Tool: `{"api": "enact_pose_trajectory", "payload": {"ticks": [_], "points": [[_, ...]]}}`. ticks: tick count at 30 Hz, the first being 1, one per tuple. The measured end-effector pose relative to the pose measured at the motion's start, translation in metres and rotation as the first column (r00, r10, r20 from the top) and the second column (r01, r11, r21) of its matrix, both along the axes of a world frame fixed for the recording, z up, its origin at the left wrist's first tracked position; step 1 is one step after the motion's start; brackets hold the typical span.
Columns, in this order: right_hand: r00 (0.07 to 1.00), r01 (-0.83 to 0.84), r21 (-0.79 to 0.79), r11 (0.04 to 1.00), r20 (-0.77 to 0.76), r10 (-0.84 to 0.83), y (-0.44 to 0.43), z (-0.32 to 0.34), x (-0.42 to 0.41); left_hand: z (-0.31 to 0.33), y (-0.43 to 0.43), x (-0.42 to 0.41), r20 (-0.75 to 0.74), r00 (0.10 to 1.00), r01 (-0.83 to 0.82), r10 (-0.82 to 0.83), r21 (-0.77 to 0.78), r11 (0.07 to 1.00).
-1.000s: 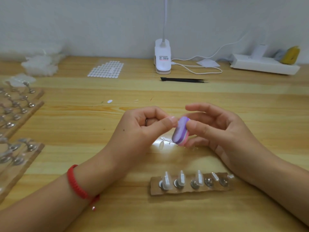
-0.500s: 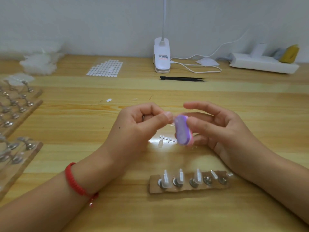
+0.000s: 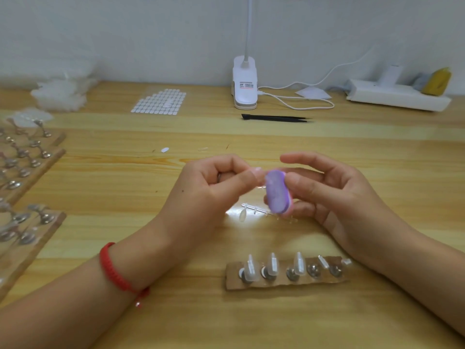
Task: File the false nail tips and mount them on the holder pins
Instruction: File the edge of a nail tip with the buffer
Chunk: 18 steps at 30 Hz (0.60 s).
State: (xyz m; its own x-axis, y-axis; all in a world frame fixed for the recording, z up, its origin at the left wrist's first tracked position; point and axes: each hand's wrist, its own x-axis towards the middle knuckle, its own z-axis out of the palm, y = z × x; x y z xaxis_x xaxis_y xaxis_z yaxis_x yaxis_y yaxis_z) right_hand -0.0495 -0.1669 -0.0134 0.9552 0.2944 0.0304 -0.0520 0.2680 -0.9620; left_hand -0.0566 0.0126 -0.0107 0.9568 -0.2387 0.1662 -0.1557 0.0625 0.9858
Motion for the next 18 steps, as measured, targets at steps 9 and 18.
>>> {"api": "enact_pose_trajectory", "payload": {"ticks": [9, 18], "points": [[1.0, -0.004, -0.039, 0.999, 0.019, 0.005, 0.0009, 0.0011, -0.0009, -0.0006, 0.0002, 0.0005, -0.007, 1.0, -0.02, 0.02, 0.016, 1.0], [0.999, -0.011, -0.045, 0.999, 0.05, 0.013, 0.0011, 0.0, -0.0012, 0.0004, -0.0014, -0.0003, -0.005, 1.0, 0.012, -0.012, 0.047, 0.999]]}}
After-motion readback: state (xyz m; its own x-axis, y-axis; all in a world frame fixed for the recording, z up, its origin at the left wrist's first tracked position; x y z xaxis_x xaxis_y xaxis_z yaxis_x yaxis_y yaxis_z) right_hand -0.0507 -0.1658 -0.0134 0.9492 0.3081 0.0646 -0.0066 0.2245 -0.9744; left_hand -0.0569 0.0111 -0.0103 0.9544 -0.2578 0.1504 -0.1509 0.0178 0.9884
